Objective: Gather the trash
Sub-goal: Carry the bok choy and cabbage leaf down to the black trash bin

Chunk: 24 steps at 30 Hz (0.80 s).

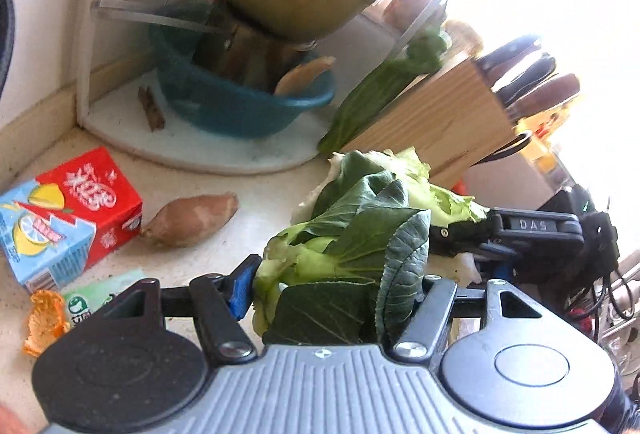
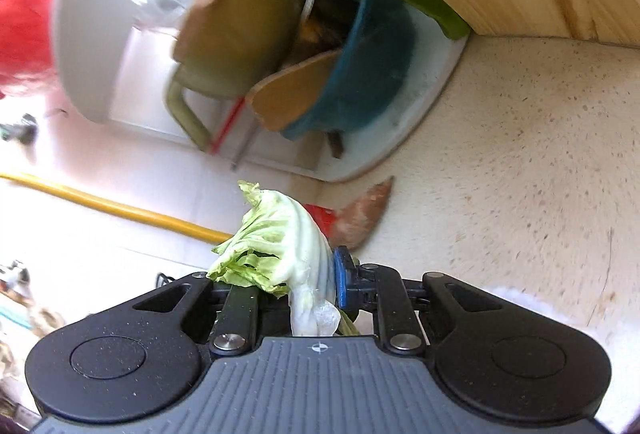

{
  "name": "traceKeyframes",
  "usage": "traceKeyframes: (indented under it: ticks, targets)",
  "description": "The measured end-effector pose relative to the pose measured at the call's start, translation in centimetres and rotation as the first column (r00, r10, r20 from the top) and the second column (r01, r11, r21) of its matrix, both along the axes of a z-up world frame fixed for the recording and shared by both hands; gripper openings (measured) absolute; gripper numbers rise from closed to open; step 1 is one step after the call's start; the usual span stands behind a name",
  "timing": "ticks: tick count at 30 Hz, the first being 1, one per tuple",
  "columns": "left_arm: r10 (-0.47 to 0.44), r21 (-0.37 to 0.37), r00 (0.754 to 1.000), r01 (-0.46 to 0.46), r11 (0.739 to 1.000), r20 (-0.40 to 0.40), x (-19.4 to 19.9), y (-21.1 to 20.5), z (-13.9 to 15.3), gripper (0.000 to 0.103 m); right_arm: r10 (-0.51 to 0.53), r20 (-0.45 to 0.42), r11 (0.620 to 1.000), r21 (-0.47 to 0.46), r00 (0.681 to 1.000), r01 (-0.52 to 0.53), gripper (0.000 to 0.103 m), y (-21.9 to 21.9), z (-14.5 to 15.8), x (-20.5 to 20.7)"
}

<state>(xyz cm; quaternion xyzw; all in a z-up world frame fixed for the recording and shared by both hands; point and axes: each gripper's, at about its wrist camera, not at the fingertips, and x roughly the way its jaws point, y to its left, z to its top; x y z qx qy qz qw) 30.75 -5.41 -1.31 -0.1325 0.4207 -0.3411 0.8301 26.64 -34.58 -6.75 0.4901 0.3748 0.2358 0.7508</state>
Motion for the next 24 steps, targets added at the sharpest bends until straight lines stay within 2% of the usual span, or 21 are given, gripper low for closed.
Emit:
traceKeyframes:
  ticks: [7,14,18,24]
  targets:
    - [0.005,-0.009,0.995,-0.004,1.000,0.097,-2.6,0.0,3.4,0.062,-0.024,0.067,0.999,0.034,0.997,0.022,0.023,-0.2,2.9,-2.1]
    - [0.050,-0.007,0.982,-0.049,0.999,0.180,-5.6,0.9,6.6,0.062,0.015,0.148,0.999,0.032,0.989,-0.020,0.023,1.0,5.9,-3.1]
    - [0.094,0.014,0.973,-0.099,0.995,0.211,-7.2,1.7,7.6,0.062,0.056,0.170,0.997,0.047,0.984,-0.065,0.024,1.9,6.8,-3.5]
    - [0.186,0.037,0.946,-0.203,0.978,0.264,-10.4,3.5,9.1,0.062,0.141,0.200,0.984,0.081,0.970,-0.160,0.024,4.4,7.5,-3.2]
